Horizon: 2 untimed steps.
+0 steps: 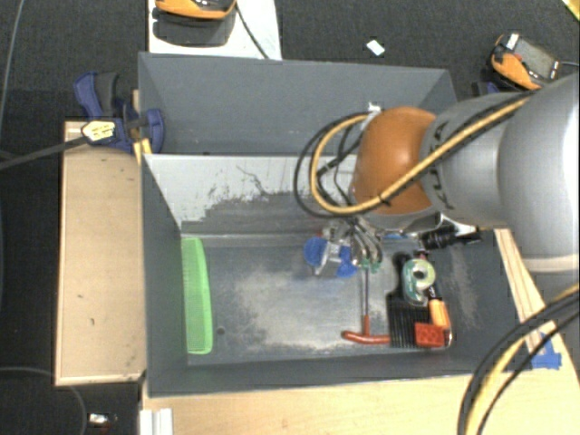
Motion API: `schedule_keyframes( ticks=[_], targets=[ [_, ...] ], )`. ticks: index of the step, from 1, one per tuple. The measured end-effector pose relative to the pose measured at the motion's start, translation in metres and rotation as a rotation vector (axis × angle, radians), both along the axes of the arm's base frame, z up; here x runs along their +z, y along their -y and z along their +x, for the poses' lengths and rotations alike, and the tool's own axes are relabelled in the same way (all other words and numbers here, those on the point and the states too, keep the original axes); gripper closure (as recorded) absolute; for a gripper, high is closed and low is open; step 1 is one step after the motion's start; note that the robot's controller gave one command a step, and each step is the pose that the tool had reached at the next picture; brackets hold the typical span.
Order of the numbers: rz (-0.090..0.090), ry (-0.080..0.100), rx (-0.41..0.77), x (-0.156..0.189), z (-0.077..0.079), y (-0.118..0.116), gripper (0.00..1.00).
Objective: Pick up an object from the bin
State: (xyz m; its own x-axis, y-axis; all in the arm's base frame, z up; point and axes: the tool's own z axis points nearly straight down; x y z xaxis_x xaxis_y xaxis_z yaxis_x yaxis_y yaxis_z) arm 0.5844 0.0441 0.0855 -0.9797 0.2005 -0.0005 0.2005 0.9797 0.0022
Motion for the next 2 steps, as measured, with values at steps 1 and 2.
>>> schedule_keyframes(
  ticks=[1, 2],
  targets=[
    [0.000, -0.010, 0.001, 0.024, -0.003, 0.000, 1.00],
    [0.000, -0.004, 0.004, 0.080, -0.001, 0.000, 1.00]
  ],
)
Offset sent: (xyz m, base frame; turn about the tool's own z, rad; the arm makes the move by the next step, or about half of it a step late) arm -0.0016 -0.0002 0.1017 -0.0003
